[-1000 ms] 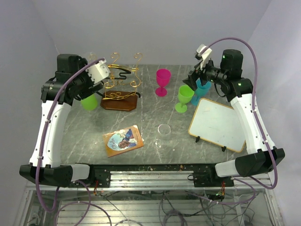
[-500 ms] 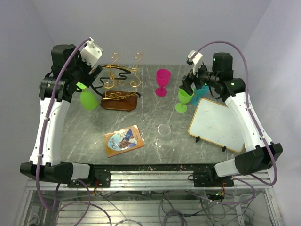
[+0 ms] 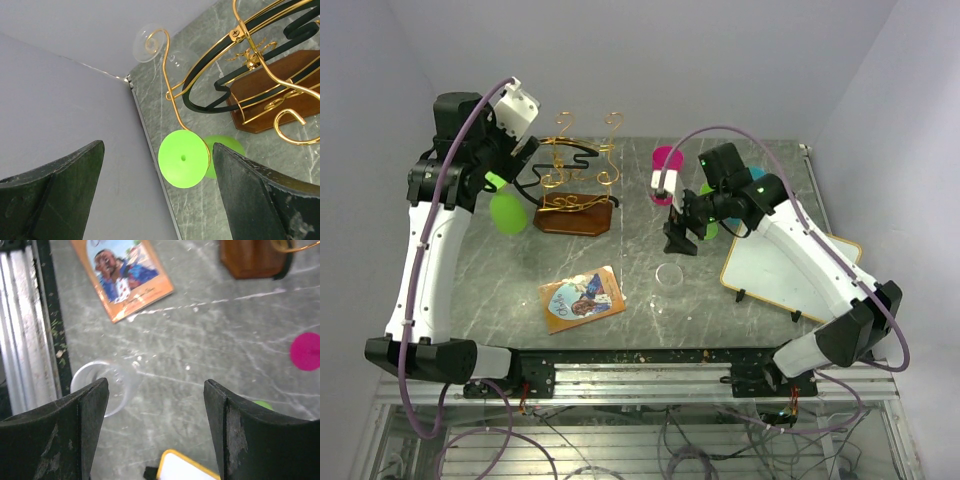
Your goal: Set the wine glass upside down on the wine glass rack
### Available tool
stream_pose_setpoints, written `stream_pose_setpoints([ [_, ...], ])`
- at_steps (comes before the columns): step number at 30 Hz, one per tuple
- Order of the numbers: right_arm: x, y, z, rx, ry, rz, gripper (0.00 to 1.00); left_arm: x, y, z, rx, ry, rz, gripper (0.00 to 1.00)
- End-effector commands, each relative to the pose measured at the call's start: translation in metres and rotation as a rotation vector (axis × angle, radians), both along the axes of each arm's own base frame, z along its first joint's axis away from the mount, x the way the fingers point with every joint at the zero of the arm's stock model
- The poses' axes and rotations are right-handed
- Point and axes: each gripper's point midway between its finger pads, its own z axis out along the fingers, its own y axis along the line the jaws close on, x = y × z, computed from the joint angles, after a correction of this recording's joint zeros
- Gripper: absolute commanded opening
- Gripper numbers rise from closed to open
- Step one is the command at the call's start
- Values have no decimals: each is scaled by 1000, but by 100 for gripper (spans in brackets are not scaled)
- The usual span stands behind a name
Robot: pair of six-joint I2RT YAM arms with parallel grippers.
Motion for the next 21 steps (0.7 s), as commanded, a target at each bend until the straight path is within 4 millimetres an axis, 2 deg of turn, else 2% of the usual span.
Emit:
stream_pose_setpoints([
  [1, -32, -8, -26, -89, 87, 57, 75, 9, -6, 10, -19, -39, -12, 99],
  [6, -42, -6, -49, -185, 111, 74, 68, 10, -5, 7, -12, -34, -9, 99],
  [11, -43, -7, -63, -259, 95, 71, 62, 12, 0, 2, 10, -28, 9, 100],
  [21, -43, -6, -85, -362, 87, 66, 40, 12, 1, 0, 21, -23, 11, 100],
])
